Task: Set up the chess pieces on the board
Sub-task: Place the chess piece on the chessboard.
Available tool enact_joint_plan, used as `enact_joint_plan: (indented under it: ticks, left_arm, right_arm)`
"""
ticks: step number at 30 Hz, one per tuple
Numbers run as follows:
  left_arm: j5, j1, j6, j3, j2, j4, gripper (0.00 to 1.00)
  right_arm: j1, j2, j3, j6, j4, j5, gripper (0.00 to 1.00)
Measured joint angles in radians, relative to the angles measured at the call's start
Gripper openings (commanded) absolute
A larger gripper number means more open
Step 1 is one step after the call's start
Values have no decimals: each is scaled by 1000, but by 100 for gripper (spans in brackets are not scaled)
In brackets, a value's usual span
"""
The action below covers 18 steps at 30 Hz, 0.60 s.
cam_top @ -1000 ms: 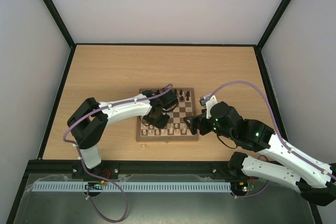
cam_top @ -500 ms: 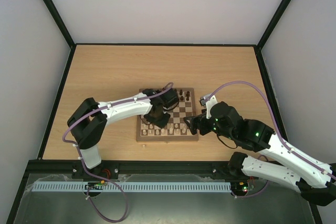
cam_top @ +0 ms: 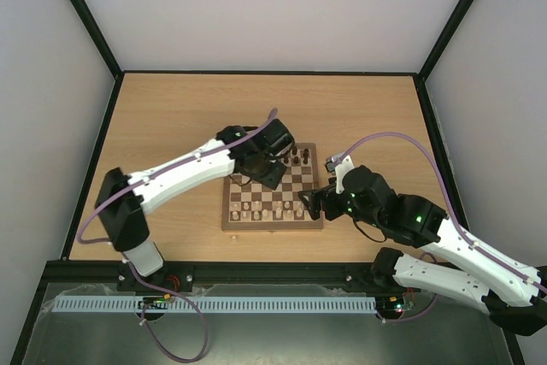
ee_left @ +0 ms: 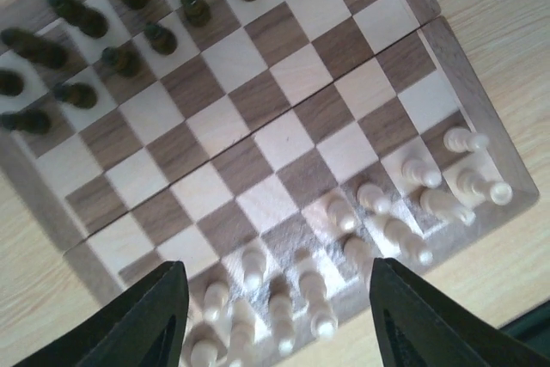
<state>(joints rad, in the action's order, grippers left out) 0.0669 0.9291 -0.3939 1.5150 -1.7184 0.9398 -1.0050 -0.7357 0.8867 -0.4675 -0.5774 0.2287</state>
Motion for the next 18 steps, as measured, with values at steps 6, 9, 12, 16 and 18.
enact_joint_plan:
  ticks: [6, 9, 12, 16, 18]
  left_arm:
    - [23, 4, -41, -128, 249, 27, 85]
    - [39, 5, -84, -220, 399, 50, 99]
    - [49, 12, -143, -312, 526, 85, 99]
    - [58, 24, -224, -413, 660, 137, 99]
    - [64, 38, -270, -459, 719, 152, 99]
  right_arm:
    - [0, -5, 0, 0, 0, 2, 99]
    - [0, -14, 0, 0, 0, 6, 99]
    - [0, -26, 0, 0, 0, 10, 99]
    - [0, -31, 0, -1, 0, 16, 99]
    - [0, -31, 0, -1, 0, 16, 99]
